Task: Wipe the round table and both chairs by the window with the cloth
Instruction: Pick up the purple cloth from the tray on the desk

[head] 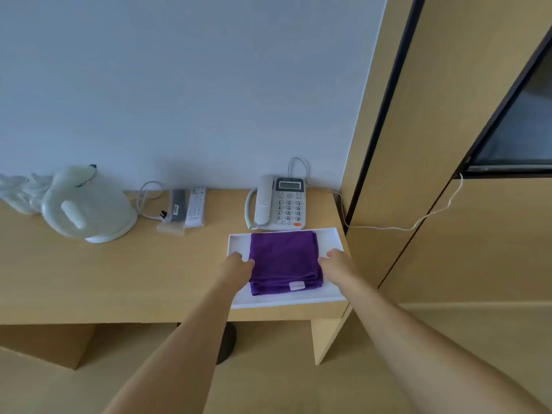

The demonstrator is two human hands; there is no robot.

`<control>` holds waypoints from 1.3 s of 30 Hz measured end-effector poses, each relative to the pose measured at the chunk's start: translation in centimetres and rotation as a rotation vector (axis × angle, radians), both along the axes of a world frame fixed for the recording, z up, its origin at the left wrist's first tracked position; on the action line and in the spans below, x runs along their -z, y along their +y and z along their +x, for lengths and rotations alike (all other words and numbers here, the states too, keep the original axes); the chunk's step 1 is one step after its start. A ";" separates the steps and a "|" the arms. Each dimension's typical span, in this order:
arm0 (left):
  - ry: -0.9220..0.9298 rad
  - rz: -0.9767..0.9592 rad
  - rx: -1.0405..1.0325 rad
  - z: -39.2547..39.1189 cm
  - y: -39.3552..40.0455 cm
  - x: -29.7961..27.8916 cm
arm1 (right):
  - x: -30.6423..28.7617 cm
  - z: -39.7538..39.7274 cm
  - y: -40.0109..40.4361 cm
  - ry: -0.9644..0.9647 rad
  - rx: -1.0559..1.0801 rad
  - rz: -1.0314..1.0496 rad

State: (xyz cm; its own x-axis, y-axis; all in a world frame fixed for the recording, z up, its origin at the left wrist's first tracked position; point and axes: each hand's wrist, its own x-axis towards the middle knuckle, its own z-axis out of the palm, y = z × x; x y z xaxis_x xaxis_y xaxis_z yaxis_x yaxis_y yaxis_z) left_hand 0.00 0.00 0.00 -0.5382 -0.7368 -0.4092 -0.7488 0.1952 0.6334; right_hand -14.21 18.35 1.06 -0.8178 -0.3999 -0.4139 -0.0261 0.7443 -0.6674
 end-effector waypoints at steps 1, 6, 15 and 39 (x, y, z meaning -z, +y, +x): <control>0.016 0.042 -0.046 -0.6 -0.1 0.4 | 0.5 -0.3 -0.5 -0.022 0.026 -0.009; 0.105 0.276 -0.298 -3.8 -0.6 2.2 | 2.9 -2.0 -3.3 -0.168 0.179 -0.033; 0.258 0.703 -0.370 -6.7 -1.4 2.2 | 3.0 -3.7 -5.0 -0.563 0.317 -0.231; 1.134 0.296 -0.601 30.1 -14.5 -20.1 | -18.5 22.9 -29.7 -0.719 -0.673 -0.804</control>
